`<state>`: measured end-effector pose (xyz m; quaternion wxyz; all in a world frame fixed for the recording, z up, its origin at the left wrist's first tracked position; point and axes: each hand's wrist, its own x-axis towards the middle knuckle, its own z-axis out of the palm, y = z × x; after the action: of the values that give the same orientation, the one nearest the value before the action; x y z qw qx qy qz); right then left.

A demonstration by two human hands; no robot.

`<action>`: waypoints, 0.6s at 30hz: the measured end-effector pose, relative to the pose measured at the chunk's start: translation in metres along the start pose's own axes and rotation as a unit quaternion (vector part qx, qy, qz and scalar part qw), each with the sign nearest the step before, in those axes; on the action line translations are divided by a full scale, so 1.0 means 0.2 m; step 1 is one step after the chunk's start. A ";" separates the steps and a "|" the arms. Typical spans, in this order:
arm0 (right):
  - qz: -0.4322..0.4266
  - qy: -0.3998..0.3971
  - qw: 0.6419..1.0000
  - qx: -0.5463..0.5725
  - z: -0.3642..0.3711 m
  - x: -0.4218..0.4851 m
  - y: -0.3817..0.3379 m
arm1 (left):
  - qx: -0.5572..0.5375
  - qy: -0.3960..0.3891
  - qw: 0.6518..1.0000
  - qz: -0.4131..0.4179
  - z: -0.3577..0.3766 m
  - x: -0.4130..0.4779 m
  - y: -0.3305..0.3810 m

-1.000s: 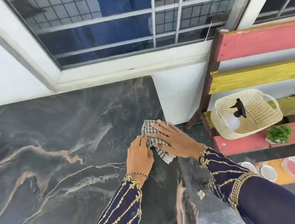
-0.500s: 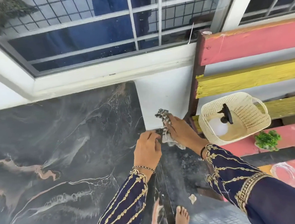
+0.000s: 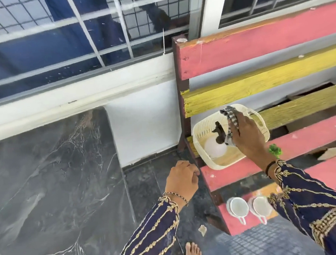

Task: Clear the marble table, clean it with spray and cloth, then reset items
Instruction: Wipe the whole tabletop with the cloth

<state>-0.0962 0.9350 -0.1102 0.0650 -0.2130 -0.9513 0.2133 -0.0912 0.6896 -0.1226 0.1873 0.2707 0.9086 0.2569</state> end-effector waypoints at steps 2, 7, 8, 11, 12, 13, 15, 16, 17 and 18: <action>0.052 -0.033 0.998 -0.025 0.03 0.06 0.09 | -0.003 -0.008 1.000 -0.008 0.03 0.04 0.01; 0.116 -0.084 0.990 -0.010 0.15 0.16 0.25 | 0.008 -0.037 0.999 -0.020 0.13 0.16 0.02; 0.122 -0.079 0.989 0.005 0.18 0.17 0.27 | 0.011 -0.043 0.999 -0.020 0.16 0.19 0.03; 0.134 -0.043 0.989 0.052 0.23 0.19 0.30 | 0.014 -0.059 0.998 -0.017 0.24 0.24 0.04; 0.130 -0.039 0.989 0.060 0.24 0.19 0.31 | 0.016 -0.064 0.998 -0.015 0.26 0.25 0.04; 0.124 -0.038 0.989 0.065 0.25 0.18 0.33 | 0.021 -0.069 0.997 -0.009 0.28 0.27 0.05; 0.105 -0.035 0.991 0.070 0.24 0.15 0.36 | 0.029 -0.078 0.997 0.005 0.31 0.28 0.08; 0.093 -0.035 0.992 0.072 0.22 0.13 0.37 | 0.031 -0.082 0.996 0.009 0.32 0.28 0.09; 0.080 -0.033 0.994 0.073 0.21 0.11 0.38 | 0.032 -0.085 0.996 0.013 0.33 0.28 0.11; 0.069 -0.028 0.995 0.074 0.19 0.07 0.39 | 0.037 -0.093 0.995 0.019 0.34 0.28 0.13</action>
<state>-0.0881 0.9913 -0.1774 0.0394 -0.2663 -0.9174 0.2930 -0.0908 0.7662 -0.1738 0.2558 0.3174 0.8910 0.2001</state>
